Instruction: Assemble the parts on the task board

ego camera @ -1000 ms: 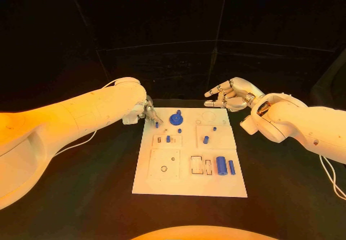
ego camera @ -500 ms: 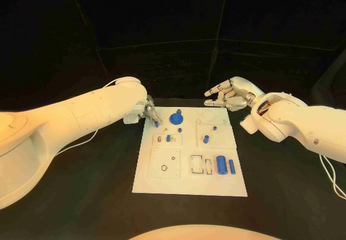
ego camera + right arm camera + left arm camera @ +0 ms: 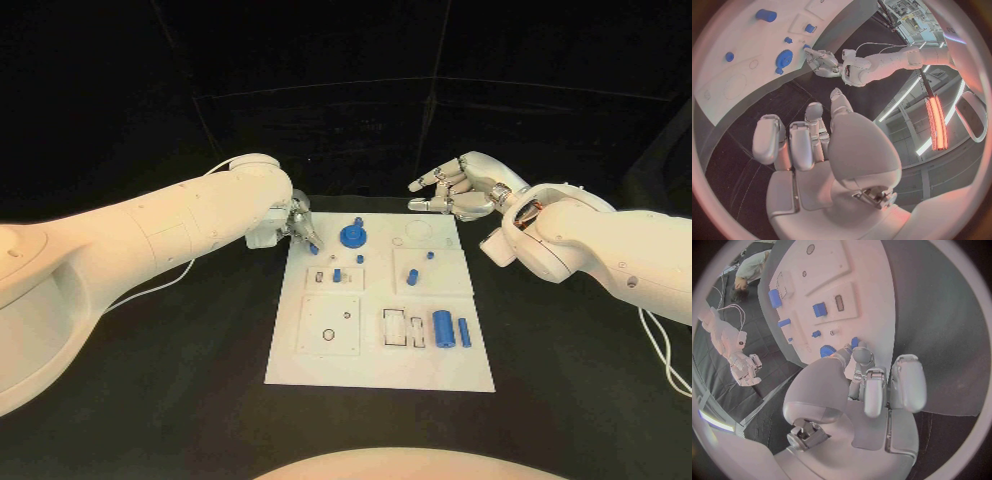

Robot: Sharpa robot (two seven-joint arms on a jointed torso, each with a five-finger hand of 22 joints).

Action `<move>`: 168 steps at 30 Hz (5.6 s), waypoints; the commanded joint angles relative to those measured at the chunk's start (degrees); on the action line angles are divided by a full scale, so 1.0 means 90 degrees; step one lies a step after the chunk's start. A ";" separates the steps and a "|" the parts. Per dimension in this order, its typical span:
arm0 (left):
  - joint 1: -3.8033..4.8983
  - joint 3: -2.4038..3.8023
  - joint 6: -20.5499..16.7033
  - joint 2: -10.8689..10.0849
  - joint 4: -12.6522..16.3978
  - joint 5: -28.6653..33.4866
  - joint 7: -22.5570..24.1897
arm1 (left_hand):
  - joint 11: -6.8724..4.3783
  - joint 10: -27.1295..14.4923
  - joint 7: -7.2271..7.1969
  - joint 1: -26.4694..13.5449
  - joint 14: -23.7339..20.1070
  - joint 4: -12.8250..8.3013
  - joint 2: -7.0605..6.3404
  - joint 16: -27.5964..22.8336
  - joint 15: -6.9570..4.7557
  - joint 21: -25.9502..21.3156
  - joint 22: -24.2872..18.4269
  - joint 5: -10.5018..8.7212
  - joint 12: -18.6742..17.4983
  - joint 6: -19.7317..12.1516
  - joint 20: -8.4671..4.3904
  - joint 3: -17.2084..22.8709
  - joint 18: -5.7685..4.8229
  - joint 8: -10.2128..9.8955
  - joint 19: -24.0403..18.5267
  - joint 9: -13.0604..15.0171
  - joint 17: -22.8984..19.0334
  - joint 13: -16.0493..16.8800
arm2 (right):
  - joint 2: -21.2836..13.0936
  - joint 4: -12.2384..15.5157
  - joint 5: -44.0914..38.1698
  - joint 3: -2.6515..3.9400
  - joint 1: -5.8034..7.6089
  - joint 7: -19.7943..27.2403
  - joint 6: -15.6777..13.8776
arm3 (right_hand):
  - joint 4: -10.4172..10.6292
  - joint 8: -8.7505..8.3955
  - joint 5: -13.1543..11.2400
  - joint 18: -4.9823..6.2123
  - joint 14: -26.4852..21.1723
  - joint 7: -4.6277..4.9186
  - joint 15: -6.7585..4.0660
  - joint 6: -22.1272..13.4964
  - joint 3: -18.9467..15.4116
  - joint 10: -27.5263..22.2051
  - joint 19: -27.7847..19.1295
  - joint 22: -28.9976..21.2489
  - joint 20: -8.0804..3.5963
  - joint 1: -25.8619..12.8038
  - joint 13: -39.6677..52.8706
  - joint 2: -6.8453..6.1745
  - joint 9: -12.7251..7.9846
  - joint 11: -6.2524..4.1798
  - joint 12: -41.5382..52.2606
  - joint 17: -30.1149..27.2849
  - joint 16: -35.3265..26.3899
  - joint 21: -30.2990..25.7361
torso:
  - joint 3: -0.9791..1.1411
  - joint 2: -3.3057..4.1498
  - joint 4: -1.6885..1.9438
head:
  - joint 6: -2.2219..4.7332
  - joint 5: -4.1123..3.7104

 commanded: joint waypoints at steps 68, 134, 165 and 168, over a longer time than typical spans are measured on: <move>-0.0332 -0.0216 -0.1783 -0.1836 0.3322 -0.0480 -0.0203 | -0.0073 0.0498 -0.0075 -0.0637 0.0660 -0.0835 -0.0892 0.0021 -0.0061 0.0030 0.0139 0.0047 0.0031 0.0249 -0.0046 0.2407 0.0059 0.0226 0.0078 0.0112 0.1677 0.0047 | 0.0047 -0.0073 -0.0004 0.0003 0.0011 0.0086 0.0067 | -0.0012 -0.0023 0.0045 0.0109 0.0262 0.0017 -0.0062 0.0046 -0.0023 -0.0031 -0.0040 -0.0014 -0.0007 0.0033 0.0001 0.0067 0.0003 -0.0008 0.0007 -0.0004 -0.0045 -0.0036 | 0.0001 -0.0002 0.0007 | -0.0067 0.0051; -0.0288 -0.0213 -0.2945 -0.1744 0.2900 0.0390 0.0401 | 0.0145 -0.0486 0.0154 -0.2331 0.0608 0.0442 -0.1326 -0.0105 0.0095 -0.0595 -0.0409 0.0039 -0.1125 -0.0261 0.0043 0.0073 0.0180 -0.0021 -0.0133 -0.0058 0.1493 -0.1295 | 0.0059 -0.0088 0.0025 0.0003 0.0011 0.0108 0.0042 | 0.0016 -0.0028 0.0033 0.0119 0.0259 0.0022 -0.0059 0.0039 -0.0078 -0.0060 -0.0070 -0.0062 -0.0007 0.0006 -0.0048 0.0079 0.0001 -0.0003 -0.0026 -0.0021 -0.0062 -0.0065 | 0.0000 -0.0007 0.0009 | -0.0063 -0.0021; -0.0325 -0.0387 -0.3297 -0.0545 0.1707 -0.1494 0.3367 | 0.0664 -0.1908 0.0545 0.0368 0.0022 -0.0836 -0.1339 -0.1743 0.0493 -0.3001 -0.2693 0.0035 -0.3827 0.0019 0.0439 0.0219 0.0571 -0.1810 -0.0563 -0.1728 -0.0823 -0.3974 | 0.0144 -0.0147 0.0028 0.0001 0.0009 0.0108 0.0075 | 0.0030 -0.0030 0.0039 0.0119 0.0263 0.0023 -0.0058 0.0036 -0.0099 -0.0055 -0.0068 -0.0061 -0.0006 -0.0009 -0.0040 0.0086 0.0001 -0.0002 -0.0014 -0.0004 -0.0053 -0.0067 | -0.0001 0.0011 -0.0010 | 0.0040 -0.0116; -0.0338 -0.0416 -0.3140 -0.0446 0.1591 -0.1742 0.3261 | 0.0648 -0.1818 0.0525 0.0356 0.0089 -0.0852 -0.1358 -0.1606 0.0481 -0.2739 -0.2453 0.0044 -0.3903 0.0117 0.0419 0.0271 0.0535 -0.1899 -0.0457 -0.1792 -0.0719 -0.4099 | 0.0149 -0.0144 0.0028 0.0001 0.0009 0.0108 0.0075 | 0.0030 -0.0030 0.0039 0.0119 0.0263 0.0023 -0.0058 0.0036 -0.0099 -0.0055 -0.0068 -0.0061 -0.0006 -0.0009 -0.0040 0.0086 0.0001 -0.0002 -0.0014 -0.0004 -0.0053 -0.0067 | -0.0001 0.0008 -0.0008 | 0.0041 -0.0128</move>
